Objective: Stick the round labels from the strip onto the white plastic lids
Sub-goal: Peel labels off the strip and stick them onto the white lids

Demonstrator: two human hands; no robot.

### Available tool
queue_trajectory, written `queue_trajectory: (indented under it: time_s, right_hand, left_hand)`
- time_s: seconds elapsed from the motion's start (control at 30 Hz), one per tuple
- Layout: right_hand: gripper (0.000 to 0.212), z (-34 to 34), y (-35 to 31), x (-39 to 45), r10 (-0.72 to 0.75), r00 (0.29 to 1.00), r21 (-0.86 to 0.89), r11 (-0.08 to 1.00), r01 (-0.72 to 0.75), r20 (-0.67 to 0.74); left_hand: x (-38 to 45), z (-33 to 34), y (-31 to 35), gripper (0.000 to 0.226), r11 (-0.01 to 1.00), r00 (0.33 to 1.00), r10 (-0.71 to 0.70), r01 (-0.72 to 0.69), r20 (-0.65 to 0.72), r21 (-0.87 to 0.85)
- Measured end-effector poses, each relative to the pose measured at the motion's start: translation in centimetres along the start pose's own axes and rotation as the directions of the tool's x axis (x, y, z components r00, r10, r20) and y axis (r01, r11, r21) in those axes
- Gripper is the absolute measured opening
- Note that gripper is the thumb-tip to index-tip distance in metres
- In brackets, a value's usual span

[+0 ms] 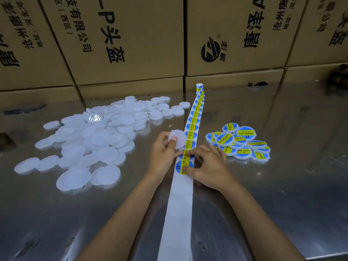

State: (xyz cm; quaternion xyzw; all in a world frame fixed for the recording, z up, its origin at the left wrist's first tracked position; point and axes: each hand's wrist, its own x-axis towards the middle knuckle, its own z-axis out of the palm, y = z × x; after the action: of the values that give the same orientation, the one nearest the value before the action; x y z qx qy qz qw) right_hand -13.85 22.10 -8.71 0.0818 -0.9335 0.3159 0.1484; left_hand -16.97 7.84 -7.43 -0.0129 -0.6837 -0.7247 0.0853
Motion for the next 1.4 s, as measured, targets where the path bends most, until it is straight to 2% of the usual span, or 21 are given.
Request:
queue_trajectory:
  time_s: [0.2,0.43,0.5,0.57,0.63,0.7,0.8,0.87,0.97,1.1,1.27,1.4]
  right_hand:
    - [0.022,-0.2,-0.3,0.0,0.002,1.0,0.024,1.0,-0.002,-0.03]
    - [0.017,-0.3,-0.9,-0.1,-0.12,0.989,0.102,0.987,0.128,-0.083]
    - [0.018,-0.5,-1.2,0.0,-0.15,0.985,0.153,0.975,0.163,-0.089]
    - [0.017,-0.5,-1.7,0.1,-0.116,0.988,0.307,0.941,0.142,-0.101]
    - [0.015,-0.9,-2.0,0.3,0.029,0.997,0.56,0.828,0.019,-0.078]
    - [0.018,-1.3,-2.0,0.4,0.178,0.984,0.747,0.658,-0.095,-0.031]
    - [0.019,-1.6,-1.5,0.8,0.308,0.951,0.88,0.456,-0.135,-0.014]
    - [0.017,-1.7,-1.3,0.9,0.351,0.936,0.918,0.373,-0.135,-0.005]
    - [0.015,-1.4,-1.2,1.0,0.372,0.928,0.905,0.401,-0.145,-0.016]
    - [0.022,-1.2,-1.5,0.9,0.335,0.939,0.848,0.517,-0.115,-0.077]
    - [0.022,-1.1,-2.0,0.6,0.261,0.955,0.815,0.578,-0.037,-0.141]
    - [0.023,-0.9,-2.0,0.7,0.267,0.951,0.793,0.608,-0.041,-0.156]
  left_hand:
    - [0.0,-0.8,0.1,0.011,0.982,0.996,0.056,-0.069,0.072,0.176]
    - [-0.3,-0.8,0.2,0.01,0.955,0.992,0.089,-0.111,0.091,0.276]
    - [-0.3,-0.7,0.3,0.009,0.947,0.992,0.094,-0.116,0.087,0.3]
    - [-0.3,-0.7,0.4,0.009,0.951,0.994,0.078,-0.098,0.08,0.295]
    - [-0.3,-0.7,0.4,0.01,0.958,0.996,0.04,-0.059,0.074,0.279]
    - [-0.2,-0.7,0.4,0.01,0.97,0.997,-0.015,-0.003,0.074,0.241]
    - [-0.3,-0.6,0.5,0.011,0.989,0.989,-0.127,0.121,0.073,0.081]
    - [-0.4,-0.9,0.8,0.015,0.985,0.983,-0.169,0.171,0.077,-0.018]
    - [-0.6,-1.6,1.3,0.032,0.967,0.975,-0.187,0.205,0.122,-0.154]
    - [-0.8,-1.3,2.0,0.032,0.915,0.945,-0.246,0.299,0.216,-0.27]
    - [-1.3,-0.5,2.2,0.031,0.892,0.908,-0.268,0.36,0.321,-0.273]
    - [-1.5,-0.1,2.4,0.03,0.889,0.903,-0.268,0.366,0.336,-0.274]
